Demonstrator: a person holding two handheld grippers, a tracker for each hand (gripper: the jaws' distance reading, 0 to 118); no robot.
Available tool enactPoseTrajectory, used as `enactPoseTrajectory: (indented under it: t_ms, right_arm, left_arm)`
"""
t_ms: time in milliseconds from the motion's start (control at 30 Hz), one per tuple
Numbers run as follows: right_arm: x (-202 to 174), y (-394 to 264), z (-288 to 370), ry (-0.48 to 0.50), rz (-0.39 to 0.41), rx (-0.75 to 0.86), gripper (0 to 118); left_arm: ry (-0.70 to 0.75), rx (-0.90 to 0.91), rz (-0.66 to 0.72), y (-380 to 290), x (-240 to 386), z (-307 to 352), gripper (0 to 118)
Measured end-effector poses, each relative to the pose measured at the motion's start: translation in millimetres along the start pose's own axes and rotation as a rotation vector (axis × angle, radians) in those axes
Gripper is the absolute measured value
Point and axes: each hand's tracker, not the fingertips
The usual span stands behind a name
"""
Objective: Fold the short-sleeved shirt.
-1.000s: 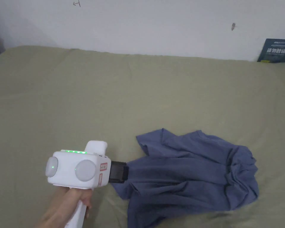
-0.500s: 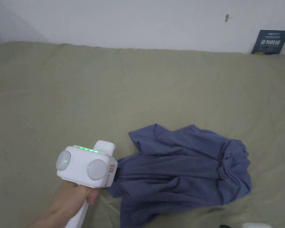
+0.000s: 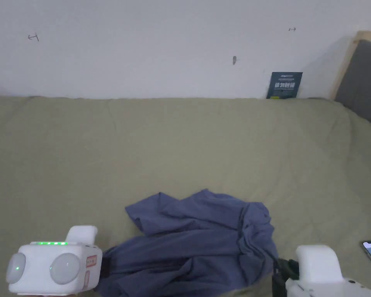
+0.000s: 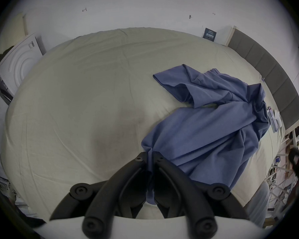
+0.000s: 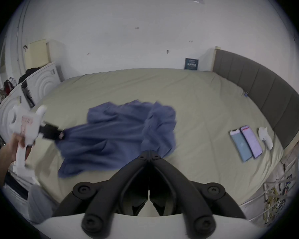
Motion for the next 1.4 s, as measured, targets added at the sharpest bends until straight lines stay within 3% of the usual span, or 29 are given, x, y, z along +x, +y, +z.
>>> enactPoseTrajectory:
  t_ms: [233, 467, 500, 533, 567, 600, 633, 800, 900, 967, 1067, 1167, 1400]
  right_arm:
    - [64.5, 93.2, -106.0, -0.006, 0.010, -0.053, 0]
    - [84.1, 130.8, -213.2, 0.006, 0.069, -0.190, 2]
    - [85.7, 131.1, -225.1, 0.019, 0.068, -0.220, 25]
    - [86.6, 130.9, -237.4, 0.031, 0.071, -0.268, 71]
    - [86.3, 129.6, -247.9, 0.018, 0.063, -0.268, 87]
    - [86.5, 127.1, -256.4, 0.011, 0.056, -0.273, 87]
    - [87.0, 123.2, -267.4, 0.034, 0.057, -0.319, 118]
    - [86.1, 105.9, -251.3, 0.001, 0.053, -0.357, 114]
    - [87.9, 103.8, -278.7, 0.028, 0.044, -0.384, 110]
    - [81.6, 96.4, -272.1, 0.040, 0.028, -0.420, 80]
    - [72.6, 92.5, -267.9, 0.031, 0.052, -0.382, 2]
    - [78.6, 101.5, -258.5, 0.072, -0.037, -0.348, 2]
    - [105.8, 136.3, -186.4, 0.068, -0.044, -0.230, 2]
  left_arm:
    - [-0.031, -0.005, 0.019, -4.4, -3.5, -5.6, 5]
    - [-0.050, -0.016, 0.023, -7.0, -4.7, -11.6, 5]
    - [-0.051, -0.016, 0.023, -8.2, -5.4, -11.5, 5]
    - [-0.051, -0.018, 0.022, -7.1, -5.3, -12.2, 5]
    - [-0.053, -0.020, 0.020, -6.2, -5.4, -12.4, 5]
    - [-0.055, -0.019, 0.019, -5.8, -5.4, -12.5, 5]
    - [-0.056, -0.020, 0.016, -7.1, -4.6, -11.2, 5]
    - [-0.056, -0.022, -0.004, -6.6, -3.0, -12.5, 5]
    - [-0.055, -0.022, -0.008, -6.9, -2.1, -15.3, 5]
    - [-0.053, -0.024, -0.003, -6.8, -1.5, -16.2, 5]
    - [-0.055, -0.028, 0.002, -5.7, -2.2, -16.4, 5]
    - [-0.058, -0.036, 0.006, -3.0, -2.6, -14.1, 5]
    - [-0.033, 0.017, 0.050, 3.7, -5.7, 10.7, 5]
